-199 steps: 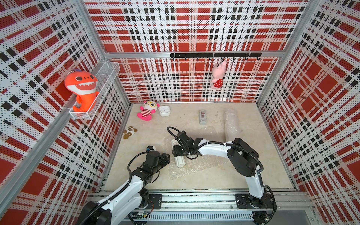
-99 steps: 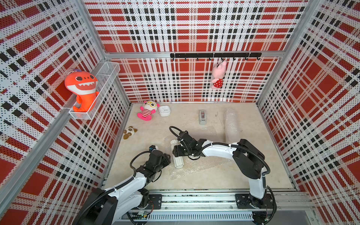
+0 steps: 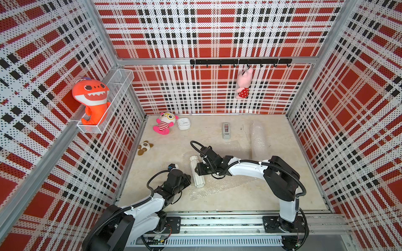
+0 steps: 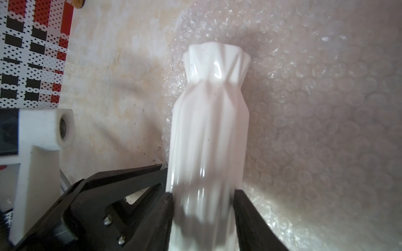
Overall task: Wrap vases in bubble wrap
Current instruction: Place the vase in bubble wrap, then wrap the vase in bubble wrap.
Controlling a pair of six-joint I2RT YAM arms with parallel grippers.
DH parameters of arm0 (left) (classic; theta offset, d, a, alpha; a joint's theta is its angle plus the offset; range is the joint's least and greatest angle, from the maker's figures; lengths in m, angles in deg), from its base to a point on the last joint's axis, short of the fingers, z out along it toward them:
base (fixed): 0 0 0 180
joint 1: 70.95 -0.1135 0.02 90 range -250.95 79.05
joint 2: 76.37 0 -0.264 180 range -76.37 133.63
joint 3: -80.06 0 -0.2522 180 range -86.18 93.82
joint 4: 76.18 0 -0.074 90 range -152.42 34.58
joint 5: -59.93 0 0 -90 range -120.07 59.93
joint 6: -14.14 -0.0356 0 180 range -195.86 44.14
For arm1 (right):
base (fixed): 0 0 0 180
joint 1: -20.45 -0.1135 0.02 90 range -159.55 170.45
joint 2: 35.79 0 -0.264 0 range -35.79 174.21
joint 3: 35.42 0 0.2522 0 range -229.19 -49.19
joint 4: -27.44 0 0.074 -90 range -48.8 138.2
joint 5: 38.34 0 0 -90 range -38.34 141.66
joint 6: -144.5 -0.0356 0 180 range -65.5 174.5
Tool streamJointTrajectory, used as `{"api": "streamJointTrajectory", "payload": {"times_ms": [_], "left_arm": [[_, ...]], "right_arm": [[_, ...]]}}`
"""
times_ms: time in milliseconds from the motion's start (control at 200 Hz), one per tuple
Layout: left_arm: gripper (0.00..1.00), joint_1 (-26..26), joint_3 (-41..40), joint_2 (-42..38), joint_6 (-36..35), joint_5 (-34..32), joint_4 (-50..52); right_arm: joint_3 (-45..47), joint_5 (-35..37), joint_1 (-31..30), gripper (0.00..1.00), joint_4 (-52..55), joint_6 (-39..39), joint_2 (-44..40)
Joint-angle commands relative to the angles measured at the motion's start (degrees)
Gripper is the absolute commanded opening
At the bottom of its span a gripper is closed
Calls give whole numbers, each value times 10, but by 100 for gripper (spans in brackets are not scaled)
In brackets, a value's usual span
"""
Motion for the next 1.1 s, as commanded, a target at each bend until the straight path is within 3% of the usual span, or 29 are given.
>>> {"api": "streamJointTrajectory", "payload": {"times_ms": [0, 316, 722, 1097], "left_arm": [[14, 6, -10, 3, 14, 8, -5], [0, 20, 24, -15, 17, 7, -4], [0, 87, 92, -8, 27, -7, 8], [0, 153, 179, 103, 17, -21, 5]], "right_arm": [[14, 8, 2, 45, -2, 11, -7], [50, 5, 15, 41, -16, 2, -22], [102, -19, 40, 42, -46, -3, -45], [144, -32, 61, 42, -76, -4, -55]]}}
